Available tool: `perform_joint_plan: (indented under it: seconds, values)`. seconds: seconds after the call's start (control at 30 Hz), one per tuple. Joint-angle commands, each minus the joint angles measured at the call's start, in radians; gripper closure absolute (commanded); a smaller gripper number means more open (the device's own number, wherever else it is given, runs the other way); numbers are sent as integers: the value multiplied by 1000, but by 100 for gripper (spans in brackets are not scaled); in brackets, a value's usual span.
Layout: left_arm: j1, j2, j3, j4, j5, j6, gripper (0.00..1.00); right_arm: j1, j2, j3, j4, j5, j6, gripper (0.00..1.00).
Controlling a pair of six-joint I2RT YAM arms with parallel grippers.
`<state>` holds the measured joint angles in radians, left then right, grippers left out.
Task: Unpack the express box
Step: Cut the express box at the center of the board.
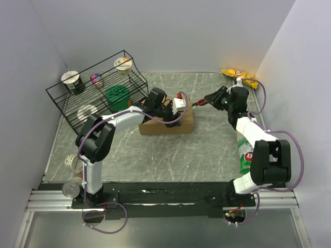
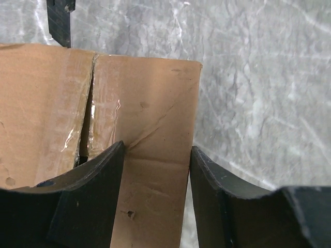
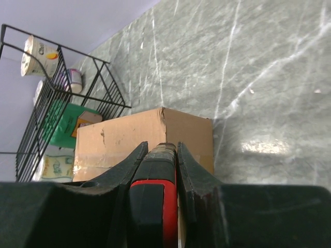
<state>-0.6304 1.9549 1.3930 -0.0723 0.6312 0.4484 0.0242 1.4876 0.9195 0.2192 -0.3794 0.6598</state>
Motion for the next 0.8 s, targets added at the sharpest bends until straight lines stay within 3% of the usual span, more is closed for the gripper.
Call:
perform_joint_plan:
  seconds: [0.0, 0.37, 0.77]
  values:
    - [24, 90, 95, 97, -217, -170, 50, 33, -81, -59, -215, -207, 26, 100]
    - [31, 153, 196, 154, -318, -349, 55, 31, -207, -96, -351, -156, -31, 100]
    - [35, 157, 193, 160, -317, -352, 55, -13, -311, -71, -553, -226, -164, 100]
